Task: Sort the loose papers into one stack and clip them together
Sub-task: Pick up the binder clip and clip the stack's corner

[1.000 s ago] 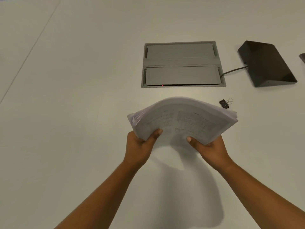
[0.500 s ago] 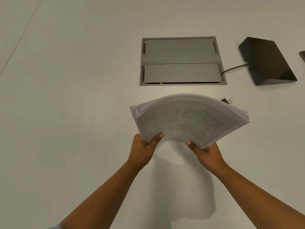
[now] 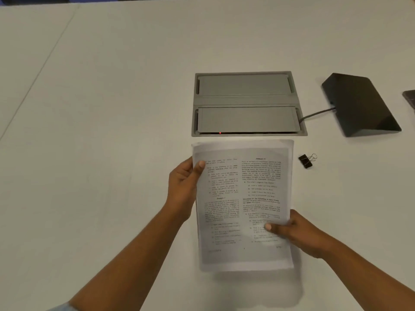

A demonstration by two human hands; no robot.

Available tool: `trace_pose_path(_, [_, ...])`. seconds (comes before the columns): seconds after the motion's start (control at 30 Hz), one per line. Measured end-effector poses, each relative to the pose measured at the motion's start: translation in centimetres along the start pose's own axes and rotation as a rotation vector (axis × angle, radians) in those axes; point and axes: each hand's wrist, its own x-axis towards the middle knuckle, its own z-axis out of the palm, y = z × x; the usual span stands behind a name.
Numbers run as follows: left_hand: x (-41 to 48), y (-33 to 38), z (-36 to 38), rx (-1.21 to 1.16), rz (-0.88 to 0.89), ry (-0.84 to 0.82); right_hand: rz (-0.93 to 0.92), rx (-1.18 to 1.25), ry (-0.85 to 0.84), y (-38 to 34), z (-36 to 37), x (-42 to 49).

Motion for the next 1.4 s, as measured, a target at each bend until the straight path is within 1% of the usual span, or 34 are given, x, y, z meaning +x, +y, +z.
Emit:
trace_pose_path(0.2, [1.9, -1.4, 1.8, -0.030, -0.032, 0.061, 0.046, 0.005, -0.063, 0.5, -1.5, 1.3])
trace_pose_path(0.27, [2.5, -2.1, 2.1, -0.017, -0.058, 0.084, 0.087, -0.068, -0.095, -0.1, -2.0, 1.5])
trace_pose_path(0.33, [3.1, -2.7, 2.2, -0.008, -0.077, 0.099, 0.124, -0.188, -0.035, -0.8, -3.0, 1.9])
trace_pose_path(0.37, [3.4, -2.8, 2.2, -0.003, -0.080, 0.104, 0.129, -0.247, 0.061, -1.2, -3.6, 2.1])
trace_pose_path(0.43, [4.0, -3.2, 2.1, 0.004, -0.080, 0.109, 0.082, -0.367, 0.363, -2.1, -5.4, 2.6])
trace_pose_path(0.53, [5.0, -4.0, 1.8, 0.010, -0.089, 0.131, -0.073, -0.522, 0.822, -4.4, -8.2, 3.6])
trace_pose_path(0.6, [5.5, -4.6, 1.6, 0.027, -0.088, 0.154, -0.127, -0.596, 0.988, -6.3, -10.0, 4.4])
trace_pose_path(0.63, [5.9, -4.9, 1.6, 0.040, -0.086, 0.159, -0.108, -0.590, 1.024, -7.1, -11.0, 5.0])
trace_pose_path(0.67, [6.0, -5.1, 1.6, 0.052, -0.080, 0.160, -0.068, -0.565, 1.033, -7.6, -11.6, 5.7])
trace_pose_path(0.77, [6.3, -5.4, 1.4, 0.050, -0.076, 0.150, 0.109, -0.519, 0.990, -7.9, -13.0, 7.6])
trace_pose_path(0.87, [6.6, -5.8, 1.2, 0.051, -0.070, 0.131, 0.174, -0.587, 0.999, -7.6, -13.6, 8.6])
trace_pose_path(0.97, [6.8, -5.9, 0.8, 0.024, -0.073, 0.120, 0.152, -0.616, 0.980, -7.8, -13.7, 8.8])
trace_pose_path(1.03, [6.8, -6.0, 0.7, 0.002, -0.079, 0.106, 0.090, -0.535, 0.961, -8.5, -13.3, 8.7])
trace_pose_path(1.13, [6.9, -6.2, 0.5, -0.012, -0.089, 0.091, 0.033, -0.372, 0.813, -10.3, -11.7, 8.4])
trace_pose_path(1.23, [7.0, -6.4, 0.5, -0.023, -0.109, 0.094, 0.003, -0.291, 0.642, -12.1, -9.4, 8.1])
trace_pose_path(1.3, [6.9, -6.7, 0.6, -0.032, -0.129, 0.094, -0.011, -0.283, 0.549, -13.0, -7.9, 8.3])
trace_pose_path(1.4, [6.7, -7.1, 0.7, -0.047, -0.157, 0.098, -0.056, -0.372, 0.457, -13.8, -5.4, 8.9])
